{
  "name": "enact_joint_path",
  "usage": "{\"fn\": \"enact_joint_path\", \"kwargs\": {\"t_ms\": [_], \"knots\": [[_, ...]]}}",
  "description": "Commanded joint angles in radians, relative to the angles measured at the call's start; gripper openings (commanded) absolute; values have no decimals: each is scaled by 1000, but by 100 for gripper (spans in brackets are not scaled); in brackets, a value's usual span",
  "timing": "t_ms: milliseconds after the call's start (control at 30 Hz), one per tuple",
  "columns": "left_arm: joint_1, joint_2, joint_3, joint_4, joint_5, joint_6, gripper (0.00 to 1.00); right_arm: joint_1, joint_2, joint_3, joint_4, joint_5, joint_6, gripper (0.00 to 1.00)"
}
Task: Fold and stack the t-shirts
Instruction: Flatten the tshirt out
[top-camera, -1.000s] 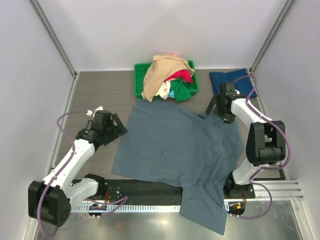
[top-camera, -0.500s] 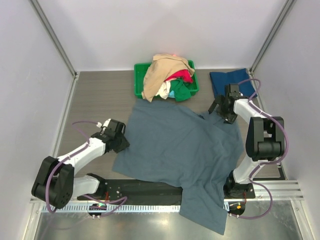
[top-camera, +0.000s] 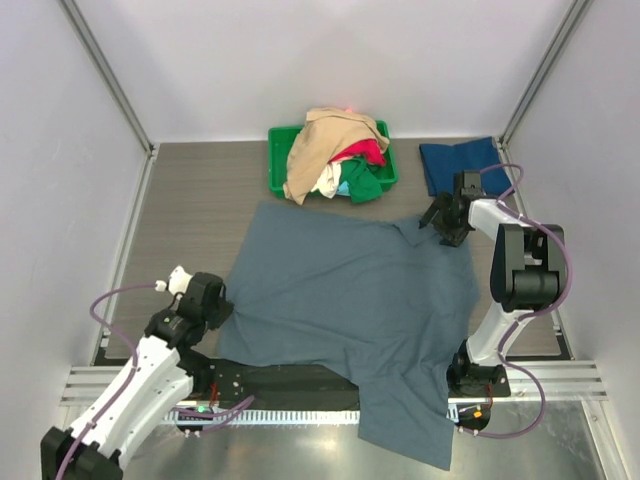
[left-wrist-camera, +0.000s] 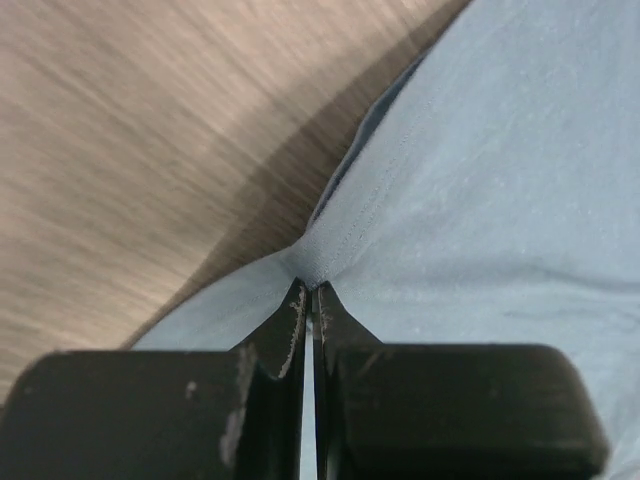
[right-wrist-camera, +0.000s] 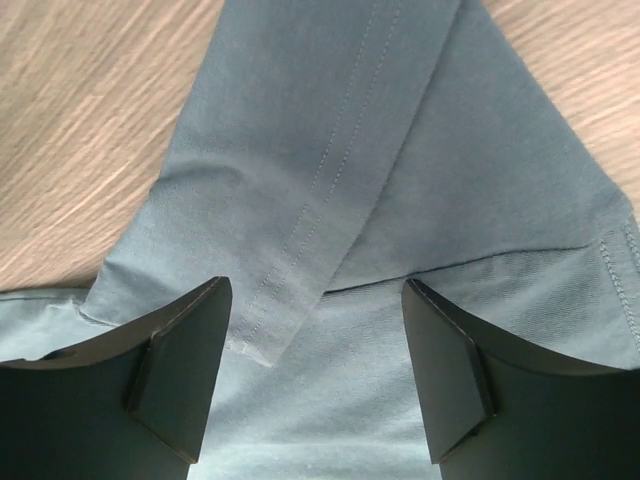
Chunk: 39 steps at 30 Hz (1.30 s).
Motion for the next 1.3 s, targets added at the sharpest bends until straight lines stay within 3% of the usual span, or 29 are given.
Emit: {"fn": "enact_joint_path", "kwargs": {"t_ms": [0, 100, 167, 333, 433, 633, 833, 1133, 1267], "knots": [[-1, -41, -4, -119, -50, -56, 0, 5, 14, -7, 47, -53, 19, 74], [-1, -26, -21, -104, -21, -48, 6, 8, -7, -26, 48, -61, 23, 74], [-3, -9, -24, -96, -11, -42, 14, 14, -47, -43, 48, -61, 25, 75], [-3, -13, -18, -84, 5, -27, 47, 75, -116, -65, 36, -61, 35, 77], [-3, -24, -9, -82, 7, -16, 56, 119, -128, -71, 38, -63, 57, 78], [-3, -30, -3, -81, 16, 6, 58, 164, -81, -46, 44, -44, 77, 77], [-1, -67, -15, -82, 24, 10, 56, 164, -29, -10, 47, -29, 74, 66], [-3, -76, -21, -79, 28, 15, 53, 164, 7, 16, 51, -21, 60, 35], [-1, -78, -24, -78, 27, 15, 52, 163, 2, 32, 44, -12, 52, 11]]}}
